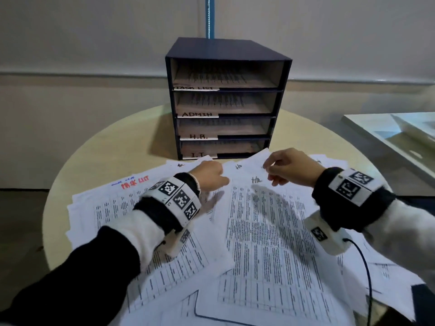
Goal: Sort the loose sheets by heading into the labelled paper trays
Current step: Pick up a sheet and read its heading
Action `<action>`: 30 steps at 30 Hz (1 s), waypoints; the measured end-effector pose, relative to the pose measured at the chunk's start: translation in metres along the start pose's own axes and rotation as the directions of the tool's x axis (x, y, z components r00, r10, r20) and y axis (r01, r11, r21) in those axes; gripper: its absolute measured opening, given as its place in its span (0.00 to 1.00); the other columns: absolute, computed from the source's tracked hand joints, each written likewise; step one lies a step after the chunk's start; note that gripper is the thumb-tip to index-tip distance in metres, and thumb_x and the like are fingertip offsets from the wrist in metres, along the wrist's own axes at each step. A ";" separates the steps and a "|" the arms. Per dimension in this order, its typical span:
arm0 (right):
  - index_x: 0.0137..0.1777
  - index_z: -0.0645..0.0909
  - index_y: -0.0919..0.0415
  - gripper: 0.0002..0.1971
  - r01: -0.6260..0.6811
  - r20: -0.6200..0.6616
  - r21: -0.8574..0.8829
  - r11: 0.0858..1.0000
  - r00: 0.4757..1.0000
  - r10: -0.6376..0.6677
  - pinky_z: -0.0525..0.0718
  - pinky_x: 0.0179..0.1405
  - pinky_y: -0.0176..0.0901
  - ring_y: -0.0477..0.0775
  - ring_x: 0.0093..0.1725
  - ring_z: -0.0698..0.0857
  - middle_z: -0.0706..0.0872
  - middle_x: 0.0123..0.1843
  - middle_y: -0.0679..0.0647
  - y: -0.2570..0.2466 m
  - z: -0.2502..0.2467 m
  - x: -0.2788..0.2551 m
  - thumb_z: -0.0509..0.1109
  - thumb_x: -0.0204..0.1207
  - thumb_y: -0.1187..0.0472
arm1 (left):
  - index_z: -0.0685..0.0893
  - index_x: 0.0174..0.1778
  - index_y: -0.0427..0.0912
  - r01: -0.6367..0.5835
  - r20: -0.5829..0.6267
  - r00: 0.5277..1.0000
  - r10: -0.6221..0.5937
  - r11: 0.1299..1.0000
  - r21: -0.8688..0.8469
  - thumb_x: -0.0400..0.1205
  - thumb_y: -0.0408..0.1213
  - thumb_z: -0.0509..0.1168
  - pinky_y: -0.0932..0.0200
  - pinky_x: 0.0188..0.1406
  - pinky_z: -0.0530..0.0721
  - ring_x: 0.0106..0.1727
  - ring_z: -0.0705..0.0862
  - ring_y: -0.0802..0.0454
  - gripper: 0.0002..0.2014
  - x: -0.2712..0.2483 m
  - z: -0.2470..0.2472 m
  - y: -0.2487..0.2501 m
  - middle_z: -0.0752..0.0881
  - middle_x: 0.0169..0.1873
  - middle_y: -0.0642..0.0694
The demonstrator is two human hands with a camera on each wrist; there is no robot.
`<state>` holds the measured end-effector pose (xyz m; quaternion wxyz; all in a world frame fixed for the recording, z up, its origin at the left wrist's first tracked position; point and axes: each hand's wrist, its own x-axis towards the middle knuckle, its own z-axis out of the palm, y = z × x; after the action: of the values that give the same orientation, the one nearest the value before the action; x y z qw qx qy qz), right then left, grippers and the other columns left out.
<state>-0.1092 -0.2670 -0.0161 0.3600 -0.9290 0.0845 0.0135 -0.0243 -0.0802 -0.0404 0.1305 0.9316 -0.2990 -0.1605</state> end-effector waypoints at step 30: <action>0.32 0.70 0.53 0.12 -0.083 -0.204 -0.409 0.909 0.979 -0.003 0.65 0.63 0.52 0.55 0.56 0.75 0.79 0.40 0.51 0.011 0.034 -0.018 0.68 0.75 0.58 | 0.78 0.29 0.39 -0.301 -0.388 0.911 0.138 0.867 -0.398 0.87 0.51 0.41 0.53 0.43 0.77 0.34 0.80 0.46 0.30 -0.001 0.012 0.029 0.81 0.31 0.40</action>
<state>-0.1279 -0.2490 -0.0471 0.1437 -0.9789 0.1345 -0.0549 -0.0447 -0.1038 -0.0416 0.4102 0.8485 -0.3317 -0.0421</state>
